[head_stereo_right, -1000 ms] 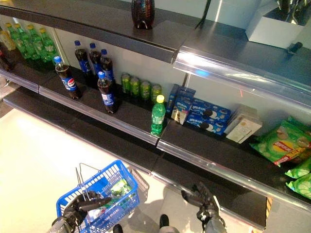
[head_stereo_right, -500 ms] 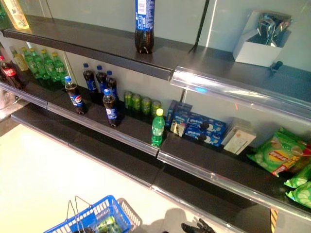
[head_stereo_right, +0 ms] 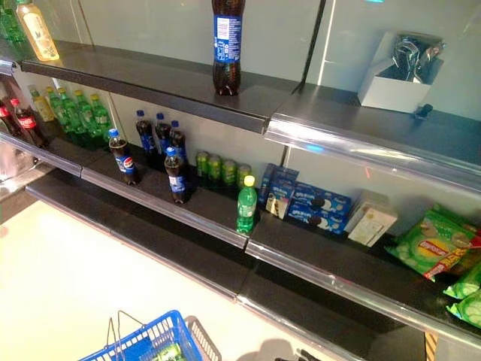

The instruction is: Pick up the drink and place into the basket.

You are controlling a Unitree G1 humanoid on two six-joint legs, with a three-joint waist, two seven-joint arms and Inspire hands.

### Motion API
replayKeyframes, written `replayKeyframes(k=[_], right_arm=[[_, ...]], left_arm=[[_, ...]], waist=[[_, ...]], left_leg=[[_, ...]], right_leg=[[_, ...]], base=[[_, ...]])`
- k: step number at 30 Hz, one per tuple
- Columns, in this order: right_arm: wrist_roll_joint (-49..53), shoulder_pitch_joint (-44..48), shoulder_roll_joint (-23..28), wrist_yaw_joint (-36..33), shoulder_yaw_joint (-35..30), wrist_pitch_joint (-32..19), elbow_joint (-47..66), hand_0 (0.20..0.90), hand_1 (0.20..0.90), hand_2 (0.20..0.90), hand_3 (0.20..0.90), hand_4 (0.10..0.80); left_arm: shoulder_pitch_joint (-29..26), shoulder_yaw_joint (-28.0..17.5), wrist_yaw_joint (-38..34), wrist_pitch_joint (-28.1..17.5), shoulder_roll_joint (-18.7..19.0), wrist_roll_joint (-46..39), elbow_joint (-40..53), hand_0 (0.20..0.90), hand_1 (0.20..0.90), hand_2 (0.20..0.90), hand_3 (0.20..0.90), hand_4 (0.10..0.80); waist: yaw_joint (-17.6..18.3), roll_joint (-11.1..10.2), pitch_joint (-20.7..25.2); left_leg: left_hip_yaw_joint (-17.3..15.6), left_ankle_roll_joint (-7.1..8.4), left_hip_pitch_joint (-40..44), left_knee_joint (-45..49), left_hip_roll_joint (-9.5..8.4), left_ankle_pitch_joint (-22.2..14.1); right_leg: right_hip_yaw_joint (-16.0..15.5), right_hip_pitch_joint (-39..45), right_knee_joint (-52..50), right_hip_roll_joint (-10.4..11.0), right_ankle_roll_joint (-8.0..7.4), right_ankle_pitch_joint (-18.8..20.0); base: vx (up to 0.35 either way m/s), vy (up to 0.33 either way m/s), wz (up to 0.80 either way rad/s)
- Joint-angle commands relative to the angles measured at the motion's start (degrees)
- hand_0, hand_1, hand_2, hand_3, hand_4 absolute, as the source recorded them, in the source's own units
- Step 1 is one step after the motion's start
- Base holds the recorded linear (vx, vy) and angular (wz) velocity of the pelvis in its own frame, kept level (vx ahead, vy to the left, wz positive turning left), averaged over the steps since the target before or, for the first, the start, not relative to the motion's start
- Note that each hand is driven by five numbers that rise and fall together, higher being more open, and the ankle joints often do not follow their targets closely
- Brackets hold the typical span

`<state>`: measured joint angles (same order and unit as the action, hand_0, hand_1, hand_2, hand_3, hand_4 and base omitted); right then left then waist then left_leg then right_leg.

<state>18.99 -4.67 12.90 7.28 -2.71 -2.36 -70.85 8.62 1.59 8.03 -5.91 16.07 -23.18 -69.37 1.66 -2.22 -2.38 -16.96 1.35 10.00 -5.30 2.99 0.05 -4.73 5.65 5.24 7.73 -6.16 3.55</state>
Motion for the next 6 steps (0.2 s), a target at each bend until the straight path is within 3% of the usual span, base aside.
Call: replayKeyframes(k=[1, 6], right_arm=[[-1.56, 4.37, 4.38, -0.43, 1.30, -0.59, -3.50, 0.900, 0.900, 0.900, 0.900, 0.800], [-1.58, 4.52, 4.54, -0.46, 1.20, -0.25, -3.45, 0.900, 0.900, 0.900, 0.900, 0.800]], left_arm=[[-7.18, -3.10, 1.43, -9.19, 1.64, 0.48, 1.55, 0.300, 0.300, 0.300, 0.200, 0.100], [-7.28, -2.49, 1.07, -8.64, 1.75, 1.80, 1.62, 0.300, 0.300, 0.300, 0.200, 0.100]], waist=[[-1.63, 1.85, 0.63], [-2.05, 1.60, 0.29]], left_leg=[[4.54, 0.20, 0.31, 1.10, -1.45, -3.27], [4.98, 0.21, 0.18, 1.05, -1.39, -3.13]], right_leg=[[-4.18, 1.53, -0.69, -0.38, -0.75, -0.57], [-4.66, 1.63, -0.87, -0.31, -0.76, -0.59]], base=[[0.000, 0.000, 0.00], [0.000, 0.000, 0.00]])
